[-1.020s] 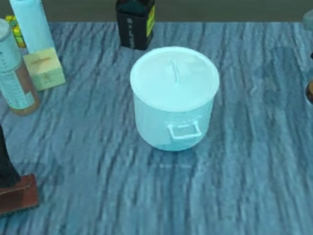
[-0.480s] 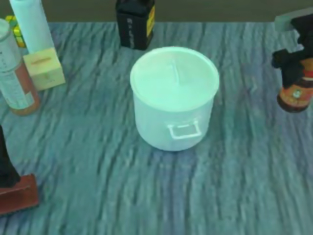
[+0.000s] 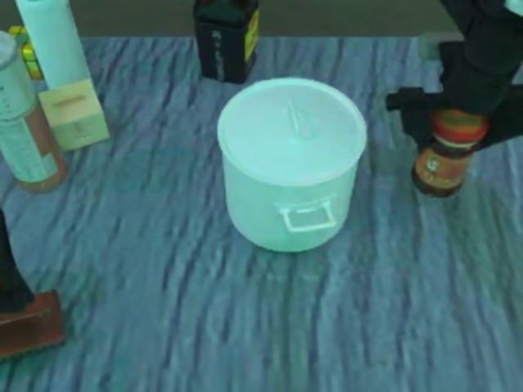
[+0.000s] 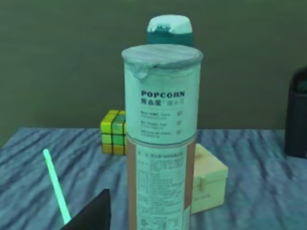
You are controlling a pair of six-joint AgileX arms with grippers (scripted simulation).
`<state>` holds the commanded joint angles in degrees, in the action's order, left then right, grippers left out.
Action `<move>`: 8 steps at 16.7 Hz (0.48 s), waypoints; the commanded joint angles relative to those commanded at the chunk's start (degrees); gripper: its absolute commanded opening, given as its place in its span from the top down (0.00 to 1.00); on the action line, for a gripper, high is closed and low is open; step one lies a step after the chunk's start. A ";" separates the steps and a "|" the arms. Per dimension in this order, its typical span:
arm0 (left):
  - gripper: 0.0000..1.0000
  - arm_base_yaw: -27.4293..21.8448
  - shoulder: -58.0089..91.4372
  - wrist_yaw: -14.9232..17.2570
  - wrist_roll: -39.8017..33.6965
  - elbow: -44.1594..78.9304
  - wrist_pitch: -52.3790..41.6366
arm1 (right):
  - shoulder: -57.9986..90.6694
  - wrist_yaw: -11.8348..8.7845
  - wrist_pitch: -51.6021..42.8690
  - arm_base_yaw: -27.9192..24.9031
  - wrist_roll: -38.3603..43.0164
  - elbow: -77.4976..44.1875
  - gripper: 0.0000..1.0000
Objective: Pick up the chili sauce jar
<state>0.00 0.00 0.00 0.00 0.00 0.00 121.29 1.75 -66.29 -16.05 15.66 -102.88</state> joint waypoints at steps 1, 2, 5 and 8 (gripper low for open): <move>0.00 0.00 0.00 0.00 0.00 0.00 0.00 | 0.12 0.14 0.24 -0.41 1.03 0.05 1.00; 0.00 0.00 0.00 0.00 0.00 0.00 0.00 | 0.18 0.21 0.34 -0.59 1.47 0.06 1.00; 0.00 0.00 0.00 0.00 0.00 0.00 0.00 | 0.18 0.21 0.34 -0.59 1.47 0.06 1.00; 0.00 0.00 0.00 0.00 0.00 0.00 0.00 | 0.05 -0.01 1.24 -0.33 1.49 0.72 1.00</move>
<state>0.00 0.00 0.00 0.00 0.00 0.00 121.33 1.74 -65.05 -16.38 17.14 -102.17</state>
